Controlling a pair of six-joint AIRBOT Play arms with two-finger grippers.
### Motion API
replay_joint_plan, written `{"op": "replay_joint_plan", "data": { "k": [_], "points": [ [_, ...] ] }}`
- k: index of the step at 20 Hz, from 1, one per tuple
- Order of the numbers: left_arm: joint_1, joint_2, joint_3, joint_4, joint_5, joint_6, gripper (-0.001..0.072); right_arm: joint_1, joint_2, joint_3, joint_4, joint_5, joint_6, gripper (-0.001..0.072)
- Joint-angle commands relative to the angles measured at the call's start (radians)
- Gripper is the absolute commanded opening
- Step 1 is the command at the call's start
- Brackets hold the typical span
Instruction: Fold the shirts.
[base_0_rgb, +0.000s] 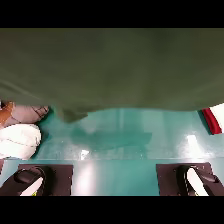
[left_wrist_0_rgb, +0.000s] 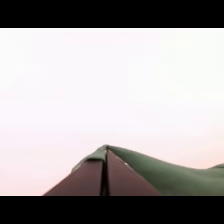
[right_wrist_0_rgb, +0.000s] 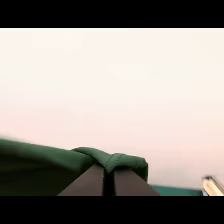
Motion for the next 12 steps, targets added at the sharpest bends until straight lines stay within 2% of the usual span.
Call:
{"op": "replay_joint_plan", "data": {
  "k": [1,4,8,12],
  "points": [
    [0.001,0.01,-0.051,0.032,-0.014,-0.001,0.0023,-0.15,-0.111,0.136,-0.007,0.239,0.124,0.0017],
    [0.001,-0.021,-0.249,0.126,-0.089,-0.031,0.0023,-0.185,-0.219,0.078,-0.008,0.398,0.19,0.0017],
    [0.001,-0.203,-0.42,0.2,-0.249,-0.025,0.0024,-0.133,-0.36,-0.103,-0.027,0.513,0.197,0.0016],
    [0.001,-0.444,-0.454,0.209,-0.284,0.008,0.0024,0.074,-0.512,-0.24,-0.284,0.488,0.185,0.0017]
  ]
}}
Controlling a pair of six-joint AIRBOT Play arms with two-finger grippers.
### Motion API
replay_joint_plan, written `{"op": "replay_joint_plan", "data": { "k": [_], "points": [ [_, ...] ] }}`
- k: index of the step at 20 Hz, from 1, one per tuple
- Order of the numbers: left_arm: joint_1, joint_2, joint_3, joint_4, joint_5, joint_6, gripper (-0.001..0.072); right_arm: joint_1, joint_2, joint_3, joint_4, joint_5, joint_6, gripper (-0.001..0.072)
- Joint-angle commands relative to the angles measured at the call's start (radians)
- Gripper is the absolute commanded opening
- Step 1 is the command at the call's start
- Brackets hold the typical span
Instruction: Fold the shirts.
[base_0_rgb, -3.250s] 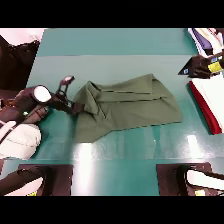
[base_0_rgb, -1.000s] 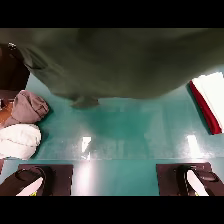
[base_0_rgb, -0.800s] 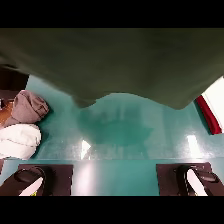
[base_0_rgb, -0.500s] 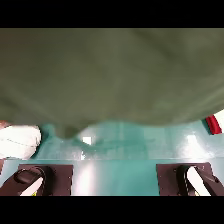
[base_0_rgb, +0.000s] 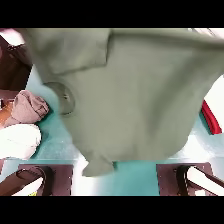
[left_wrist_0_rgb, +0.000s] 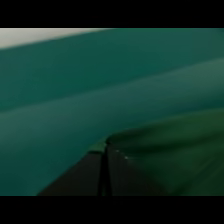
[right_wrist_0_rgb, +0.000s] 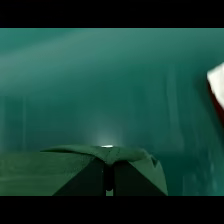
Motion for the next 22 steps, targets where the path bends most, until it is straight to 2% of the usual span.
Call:
{"op": "replay_joint_plan", "data": {
  "k": [1,3,6,11,13,16,22],
  "points": [
    [0.006,-0.198,-0.042,0.034,-0.042,0.021,0.0024,0.171,-0.14,-0.122,-0.207,-0.024,-0.023,0.0016],
    [0.008,-0.285,-0.044,0.077,-0.037,0.02,0.0025,0.255,-0.201,-0.182,-0.275,-0.14,-0.025,0.0017],
    [0.008,-0.38,-0.047,0.128,-0.007,0.02,0.0024,0.312,-0.276,-0.248,-0.285,-0.314,-0.023,0.0016],
    [0.008,-0.443,-0.05,0.282,0.109,0.01,0.0024,0.319,-0.343,-0.28,-0.286,-0.479,-0.023,0.0016],
    [0.017,-0.452,-0.053,0.325,0.108,0.01,0.0024,0.318,-0.345,-0.28,-0.288,-0.501,-0.023,0.0016],
    [0.074,-0.473,-0.065,0.279,0.037,-0.051,0.0024,0.318,-0.347,-0.281,-0.303,-0.467,-0.023,0.0016],
    [0.115,-0.475,-0.265,0.143,-0.028,-0.014,0.0025,0.321,-0.346,-0.443,-0.292,-0.431,-0.023,0.0016]
  ]
}}
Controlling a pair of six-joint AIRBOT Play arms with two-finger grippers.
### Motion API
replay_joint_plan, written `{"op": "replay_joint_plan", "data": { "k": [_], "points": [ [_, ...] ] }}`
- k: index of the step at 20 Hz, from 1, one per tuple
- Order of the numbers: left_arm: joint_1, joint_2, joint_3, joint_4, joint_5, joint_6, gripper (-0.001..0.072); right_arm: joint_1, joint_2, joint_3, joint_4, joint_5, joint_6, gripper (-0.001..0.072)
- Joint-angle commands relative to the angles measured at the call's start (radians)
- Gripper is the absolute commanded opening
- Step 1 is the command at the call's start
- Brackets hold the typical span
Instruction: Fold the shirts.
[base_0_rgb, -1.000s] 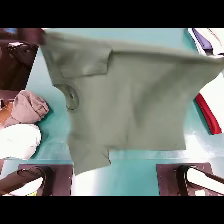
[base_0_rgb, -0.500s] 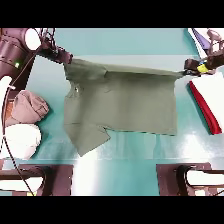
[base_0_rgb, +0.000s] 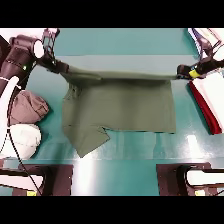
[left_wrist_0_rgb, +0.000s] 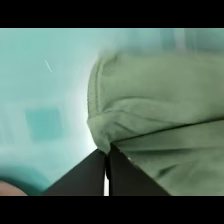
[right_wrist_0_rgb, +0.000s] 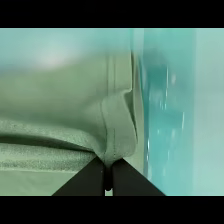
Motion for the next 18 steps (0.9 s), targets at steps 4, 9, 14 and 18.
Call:
{"op": "replay_joint_plan", "data": {
  "k": [4,9,14,18],
  "points": [
    [0.014,-0.003,-0.175,-0.078,-0.035,0.013,0.0025,0.022,-0.001,-0.149,0.0,-0.023,0.0,0.002],
    [0.014,-0.003,-0.183,-0.105,-0.059,-0.005,0.061,0.037,-0.001,-0.152,0.027,-0.018,0.0,0.04],
    [0.015,0.025,-0.186,-0.106,-0.199,-0.021,0.0604,0.02,0.0,-0.064,0.026,0.166,-0.024,0.0475],
    [0.015,0.208,-0.353,-0.153,-0.14,-0.117,0.0604,0.02,0.026,-0.067,0.027,0.229,-0.064,0.0474]
  ]
}}
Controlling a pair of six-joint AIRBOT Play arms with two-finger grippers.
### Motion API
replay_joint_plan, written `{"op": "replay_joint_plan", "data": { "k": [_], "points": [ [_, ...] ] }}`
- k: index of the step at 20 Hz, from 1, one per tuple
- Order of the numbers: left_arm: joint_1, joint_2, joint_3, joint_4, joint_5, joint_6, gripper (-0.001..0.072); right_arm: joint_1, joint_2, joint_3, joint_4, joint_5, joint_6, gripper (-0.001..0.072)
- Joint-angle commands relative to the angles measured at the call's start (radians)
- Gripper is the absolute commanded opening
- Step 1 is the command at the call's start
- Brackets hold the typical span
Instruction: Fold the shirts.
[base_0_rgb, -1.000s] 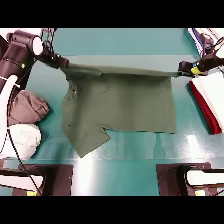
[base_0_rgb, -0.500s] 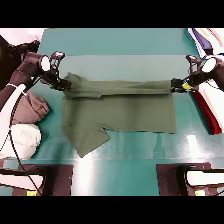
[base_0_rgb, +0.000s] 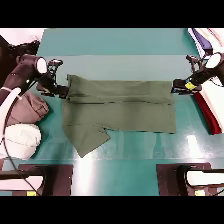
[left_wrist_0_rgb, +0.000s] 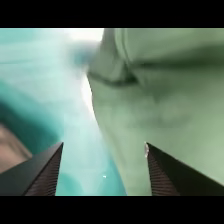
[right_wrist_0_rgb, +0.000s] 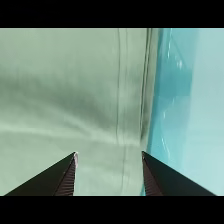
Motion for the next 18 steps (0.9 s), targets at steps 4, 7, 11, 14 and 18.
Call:
{"op": "replay_joint_plan", "data": {
  "k": [4,7,11,14,18],
  "points": [
    [-0.058,0.375,-0.438,-0.076,0.081,-0.205,0.0604,-0.002,0.097,-0.086,0.004,-0.018,-0.026,0.0474],
    [-0.173,0.526,-0.632,-0.138,0.127,-0.335,0.0604,-0.001,0.135,-0.134,0.004,-0.041,-0.026,0.0474],
    [-0.309,0.589,-0.76,-0.258,0.143,-0.413,0.0604,-0.001,0.144,-0.148,0.005,-0.027,-0.026,0.0474],
    [-0.375,0.589,-0.797,-0.259,0.188,-0.486,0.0604,-0.002,0.144,-0.148,0.032,-0.023,-0.026,0.0474],
    [-0.387,0.588,-0.845,-0.26,0.221,-0.536,0.0604,-0.002,0.144,-0.148,0.055,-0.024,-0.026,0.0474]
  ]
}}
